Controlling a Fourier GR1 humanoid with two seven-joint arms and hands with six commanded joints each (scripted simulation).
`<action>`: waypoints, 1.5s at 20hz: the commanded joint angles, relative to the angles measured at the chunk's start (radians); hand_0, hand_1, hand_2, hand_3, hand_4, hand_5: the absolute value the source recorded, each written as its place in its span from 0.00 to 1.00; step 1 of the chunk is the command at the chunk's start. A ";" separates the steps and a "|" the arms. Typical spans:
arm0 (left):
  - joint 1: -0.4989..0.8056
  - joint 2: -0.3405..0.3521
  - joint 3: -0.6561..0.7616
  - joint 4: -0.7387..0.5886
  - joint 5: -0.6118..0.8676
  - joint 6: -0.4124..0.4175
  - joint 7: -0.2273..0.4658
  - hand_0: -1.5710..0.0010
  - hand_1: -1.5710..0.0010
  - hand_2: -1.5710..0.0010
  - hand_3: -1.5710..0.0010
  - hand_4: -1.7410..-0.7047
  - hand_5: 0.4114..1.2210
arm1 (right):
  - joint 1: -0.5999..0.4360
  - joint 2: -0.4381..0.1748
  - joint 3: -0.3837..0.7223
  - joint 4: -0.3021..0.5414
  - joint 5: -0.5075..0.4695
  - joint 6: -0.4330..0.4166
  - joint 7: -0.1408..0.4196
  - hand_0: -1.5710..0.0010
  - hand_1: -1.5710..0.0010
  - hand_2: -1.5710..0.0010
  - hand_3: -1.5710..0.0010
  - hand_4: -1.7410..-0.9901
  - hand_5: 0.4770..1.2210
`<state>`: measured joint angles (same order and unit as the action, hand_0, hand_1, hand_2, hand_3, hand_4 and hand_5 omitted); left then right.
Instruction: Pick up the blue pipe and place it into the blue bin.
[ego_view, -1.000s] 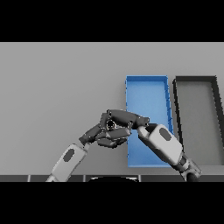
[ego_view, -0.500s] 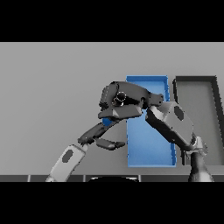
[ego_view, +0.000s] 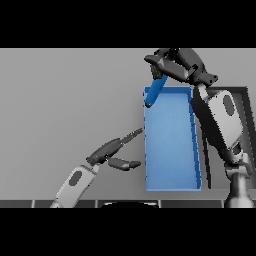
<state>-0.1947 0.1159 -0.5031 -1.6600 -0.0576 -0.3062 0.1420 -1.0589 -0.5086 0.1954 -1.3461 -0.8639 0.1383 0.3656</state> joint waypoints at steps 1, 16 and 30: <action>0.000 -0.004 -0.005 -0.001 -0.001 0.000 -0.003 1.00 1.00 1.00 1.00 0.83 0.09 | 0.025 -0.009 -0.003 0.039 0.013 0.000 -0.005 0.00 0.00 0.00 0.00 0.32 1.00; 0.008 0.008 -0.001 0.010 -0.013 0.001 -0.028 1.00 1.00 1.00 1.00 0.83 0.08 | 0.419 -0.115 0.152 0.060 0.106 -0.212 0.244 0.00 0.00 0.00 0.57 0.13 1.00; -0.013 0.000 0.005 0.024 -0.013 0.004 -0.016 1.00 1.00 1.00 1.00 0.83 0.09 | 0.340 -0.255 0.536 0.180 -0.013 -0.165 0.244 0.91 0.92 0.92 0.95 0.79 0.59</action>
<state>-0.2083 0.1155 -0.4975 -1.6358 -0.0705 -0.3016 0.1267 -0.7194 -0.7635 0.7308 -1.1667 -0.8769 -0.0269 0.6100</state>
